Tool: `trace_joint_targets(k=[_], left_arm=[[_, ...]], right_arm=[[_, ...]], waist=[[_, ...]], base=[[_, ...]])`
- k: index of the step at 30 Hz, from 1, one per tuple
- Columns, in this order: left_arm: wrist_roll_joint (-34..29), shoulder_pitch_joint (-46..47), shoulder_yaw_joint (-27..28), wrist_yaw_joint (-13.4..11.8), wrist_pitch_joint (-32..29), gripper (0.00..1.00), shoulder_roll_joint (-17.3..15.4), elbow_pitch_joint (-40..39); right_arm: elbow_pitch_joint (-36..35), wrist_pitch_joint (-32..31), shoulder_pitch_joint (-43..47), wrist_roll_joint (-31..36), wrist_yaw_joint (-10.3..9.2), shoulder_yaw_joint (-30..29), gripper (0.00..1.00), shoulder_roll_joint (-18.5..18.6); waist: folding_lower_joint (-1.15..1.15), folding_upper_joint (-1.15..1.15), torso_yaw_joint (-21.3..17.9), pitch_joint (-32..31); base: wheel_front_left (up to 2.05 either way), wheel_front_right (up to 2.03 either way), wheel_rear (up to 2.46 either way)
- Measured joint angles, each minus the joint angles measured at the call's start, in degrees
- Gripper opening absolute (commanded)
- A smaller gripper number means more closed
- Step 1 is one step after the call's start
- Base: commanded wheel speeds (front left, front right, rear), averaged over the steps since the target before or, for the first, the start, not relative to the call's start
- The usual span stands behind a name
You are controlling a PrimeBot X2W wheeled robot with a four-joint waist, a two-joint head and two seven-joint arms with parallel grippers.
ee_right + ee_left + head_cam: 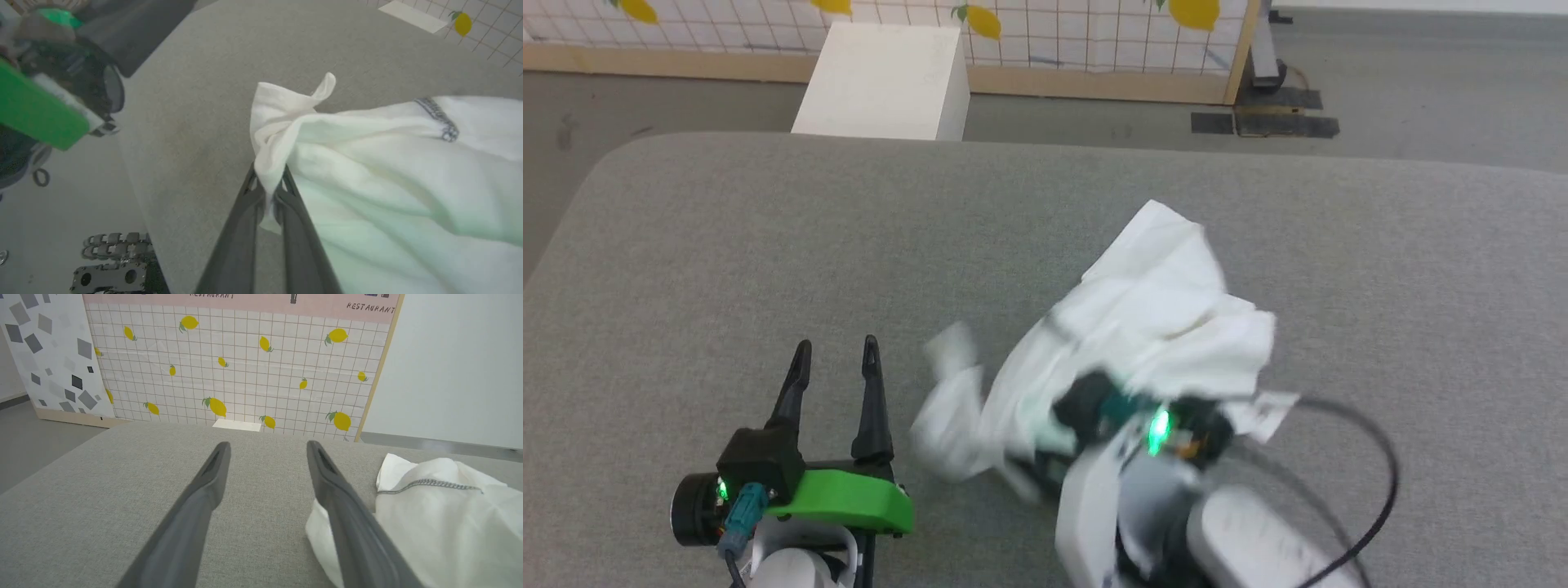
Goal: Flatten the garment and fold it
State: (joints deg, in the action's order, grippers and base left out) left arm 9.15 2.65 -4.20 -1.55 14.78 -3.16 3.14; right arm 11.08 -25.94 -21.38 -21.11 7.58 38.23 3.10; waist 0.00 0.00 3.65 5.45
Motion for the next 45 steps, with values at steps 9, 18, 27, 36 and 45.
trace_joint_targets(k=[9,18,27,36,45], left_arm=[[0.0,-0.31,0.35,0.07,0.0,1.0,0.05,-0.29],[0.01,-0.52,0.37,0.43,0.0,1.0,0.07,-0.3],[0.09,-0.03,-1.07,0.48,0.0,1.0,0.09,-0.79],[0.96,1.37,-2.89,-0.11,0.0,1.0,0.1,-1.0],[1.2,1.82,-3.8,-0.53,0.0,1.0,0.11,-0.91]], right_arm=[[-9.26,-1.97,12.34,-0.75,0.0,-6.56,1.0,5.05],[-13.71,10.95,21.12,10.45,0.0,-31.78,1.0,0.78],[-11.49,11.4,17.23,5.26,0.0,-25.33,1.0,0.07],[-6.42,-0.35,9.17,-0.18,-0.01,-14.86,1.0,-0.2],[-0.57,-3.64,1.91,-3.56,-0.01,-13.43,0.0,-0.23]], waist=[[0.0,0.0,-1.74,-1.27],[0.0,0.0,-2.88,-1.18],[0.0,0.0,-1.9,1.05],[0.0,0.0,1.4,3.4],[0.0,0.0,4.13,4.78]], base=[[0.0,0.0,0.0],[0.0,0.0,0.0],[0.0,0.0,0.0],[0.0,0.0,0.0],[0.0,0.0,0.0]])
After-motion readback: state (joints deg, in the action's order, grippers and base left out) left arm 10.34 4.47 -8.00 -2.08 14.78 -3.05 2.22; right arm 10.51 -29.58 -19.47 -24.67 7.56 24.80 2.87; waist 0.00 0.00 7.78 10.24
